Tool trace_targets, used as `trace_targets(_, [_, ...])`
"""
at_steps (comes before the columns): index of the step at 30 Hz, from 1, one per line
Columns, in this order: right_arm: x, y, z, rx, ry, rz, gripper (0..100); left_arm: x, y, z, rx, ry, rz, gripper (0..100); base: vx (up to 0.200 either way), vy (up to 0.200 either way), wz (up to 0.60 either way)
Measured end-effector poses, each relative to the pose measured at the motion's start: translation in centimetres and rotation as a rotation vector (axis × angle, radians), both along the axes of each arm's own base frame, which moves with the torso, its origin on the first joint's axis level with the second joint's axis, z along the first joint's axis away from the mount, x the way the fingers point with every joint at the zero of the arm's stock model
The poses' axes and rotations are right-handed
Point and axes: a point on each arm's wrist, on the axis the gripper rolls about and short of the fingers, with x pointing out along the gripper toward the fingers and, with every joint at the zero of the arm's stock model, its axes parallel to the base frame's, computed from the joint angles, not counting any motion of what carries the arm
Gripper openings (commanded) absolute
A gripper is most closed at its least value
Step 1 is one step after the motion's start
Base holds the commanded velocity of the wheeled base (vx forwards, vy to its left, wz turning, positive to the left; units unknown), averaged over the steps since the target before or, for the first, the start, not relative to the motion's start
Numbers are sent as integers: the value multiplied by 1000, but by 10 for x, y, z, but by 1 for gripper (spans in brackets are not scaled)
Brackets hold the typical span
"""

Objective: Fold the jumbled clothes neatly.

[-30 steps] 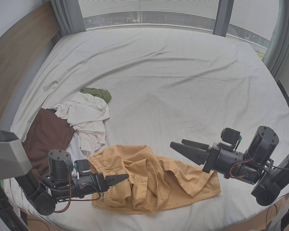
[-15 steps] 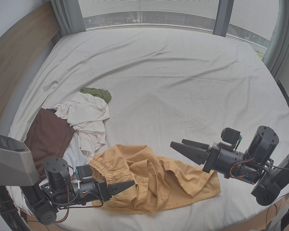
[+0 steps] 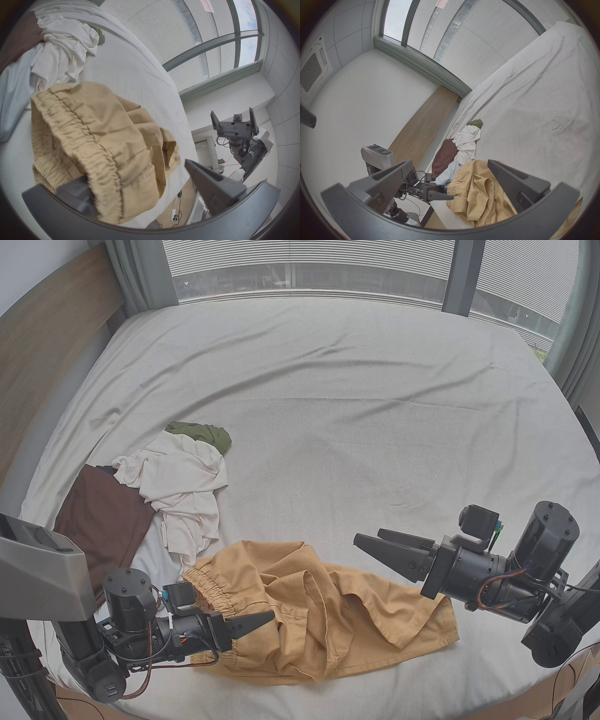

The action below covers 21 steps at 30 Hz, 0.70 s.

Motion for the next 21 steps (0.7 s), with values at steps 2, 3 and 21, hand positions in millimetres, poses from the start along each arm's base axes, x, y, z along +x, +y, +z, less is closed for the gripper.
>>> trace_targets(2, [0, 0, 0, 0, -1, 0, 100, 2, 1, 1, -3, -6, 7, 0, 0, 0, 0])
trace_targets(3, [0, 0, 0, 0, -1, 1, 100, 3, 1, 1, -4, -8, 10, 0, 0, 0, 0])
trace_targets(21, [-12, 10, -20, -55, 61, 57, 100, 9, 10, 50, -126, -163, 60, 0, 0, 0, 0])
